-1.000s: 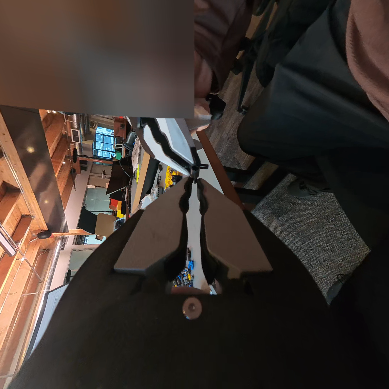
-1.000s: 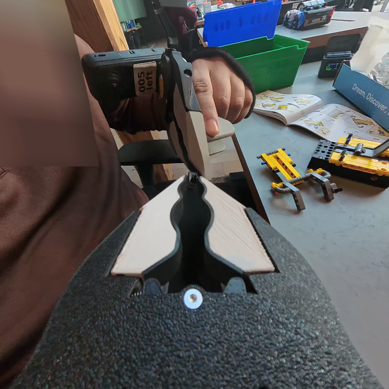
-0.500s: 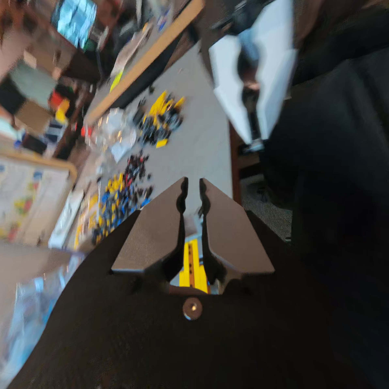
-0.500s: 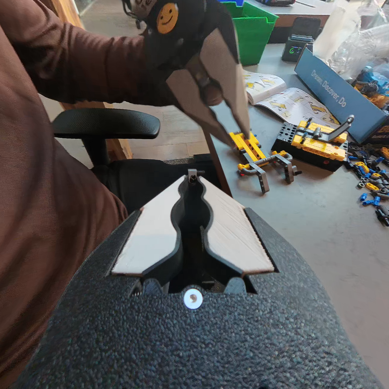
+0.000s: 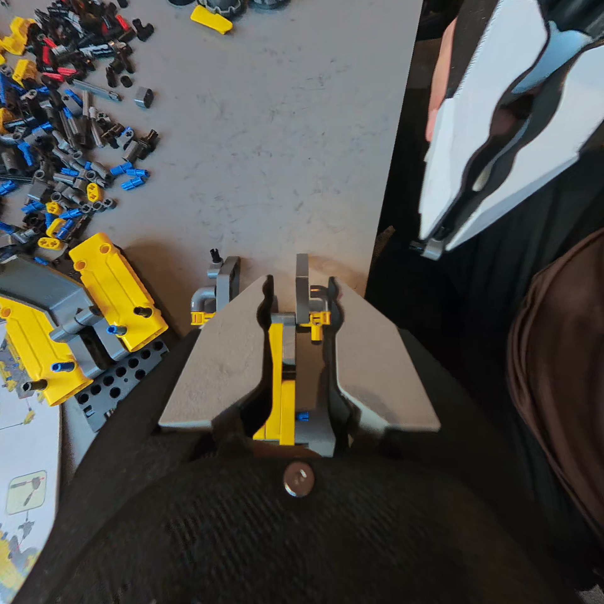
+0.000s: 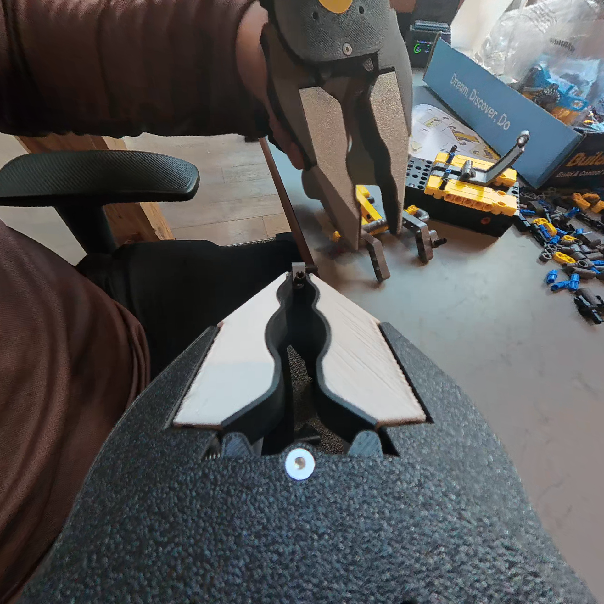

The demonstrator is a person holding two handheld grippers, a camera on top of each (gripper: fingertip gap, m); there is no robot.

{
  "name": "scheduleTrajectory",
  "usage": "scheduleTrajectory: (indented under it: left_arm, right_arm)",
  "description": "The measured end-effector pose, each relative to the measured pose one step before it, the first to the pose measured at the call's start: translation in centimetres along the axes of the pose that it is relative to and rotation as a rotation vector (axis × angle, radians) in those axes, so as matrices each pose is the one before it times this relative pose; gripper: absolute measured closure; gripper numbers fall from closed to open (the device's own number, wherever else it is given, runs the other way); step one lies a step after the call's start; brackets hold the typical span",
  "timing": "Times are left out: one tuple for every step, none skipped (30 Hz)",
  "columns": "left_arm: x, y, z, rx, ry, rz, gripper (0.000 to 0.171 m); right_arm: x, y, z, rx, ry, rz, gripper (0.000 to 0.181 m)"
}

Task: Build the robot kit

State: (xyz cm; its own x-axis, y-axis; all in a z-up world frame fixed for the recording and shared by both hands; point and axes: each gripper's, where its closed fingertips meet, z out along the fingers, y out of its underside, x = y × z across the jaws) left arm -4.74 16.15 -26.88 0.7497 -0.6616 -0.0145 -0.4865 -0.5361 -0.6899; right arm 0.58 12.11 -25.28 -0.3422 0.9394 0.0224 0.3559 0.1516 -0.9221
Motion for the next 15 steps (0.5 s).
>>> scheduleTrajectory:
  left_arm:
    - [0.109, -0.059, 0.037, 0.00069, 0.0002, -0.0014, 0.141]
    - [-0.030, 0.031, 0.041, -0.00293, -0.0081, 0.0028, 0.142]
    - [-0.049, 0.159, 0.075, -0.01013, -0.0063, 0.0027, 0.144]
    - [0.024, 0.148, 0.107, -0.00900, 0.0013, -0.0012, 0.145]
    - [0.119, 0.052, 0.085, -0.00172, 0.0085, -0.0054, 0.148]
    - [0.118, 0.012, 0.051, -0.00139, 0.0092, -0.0061, 0.154]
    - [0.034, 0.009, 0.026, -0.00123, 0.0020, -0.0026, 0.155]
    - [0.003, 0.006, 0.011, -0.00053, -0.0013, 0.0031, 0.156]
    - [0.061, 0.000, 0.005, -0.00089, 0.0017, 0.0040, 0.156]
    - [0.135, -0.002, 0.003, -0.00042, 0.0055, 0.0019, 0.157]
    - [0.168, -0.004, 0.011, 0.00099, 0.0067, 0.0016, 0.159]
    - [0.272, 0.005, -0.014, 0.00160, 0.0119, 0.0090, 0.165]
    - [0.293, -0.024, 0.010, 0.00448, 0.0107, 0.0066, 0.166]
    - [0.262, -0.032, 0.009, 0.00601, 0.0075, 0.0036, 0.166]
    - [0.236, -0.022, -0.005, 0.00668, 0.0071, 0.0004, 0.166]
  right_arm:
    - [0.171, 0.092, -0.053, 0.0029, 0.0028, 0.0110, 0.178]
    - [0.103, 0.049, -0.060, 0.0039, -0.0009, 0.0106, 0.178]
    - [0.104, -0.006, -0.073, 0.0052, 0.0004, 0.0068, 0.178]
    - [0.114, -0.045, -0.084, 0.0052, 0.0040, 0.0023, 0.178]
    - [0.123, -0.052, -0.074, 0.0034, 0.0058, 0.0003, 0.178]
    - [0.099, -0.064, -0.070, 0.0024, 0.0057, -0.0001, 0.178]
    - [0.055, -0.063, -0.058, 0.0028, 0.0041, 0.0004, 0.178]
    - [0.023, -0.035, -0.040, 0.0025, 0.0023, 0.0017, 0.178]
    - [0.012, -0.008, -0.027, 0.0016, 0.0023, 0.0025, 0.178]
    - [0.000, 0.044, 0.005, 0.0007, 0.0019, 0.0029, 0.178]
    - [-0.002, 0.053, 0.026, 0.0010, 0.0019, 0.0023, 0.178]
    - [-0.024, 0.068, 0.057, 0.0006, 0.0013, 0.0011, 0.178]
    - [-0.038, 0.089, 0.073, -0.0009, 0.0008, 0.0002, 0.178]
    - [-0.050, 0.099, 0.095, -0.0015, 0.0008, 0.0000, 0.178]
    - [-0.078, 0.098, 0.128, -0.0017, -0.0010, 0.0003, 0.178]
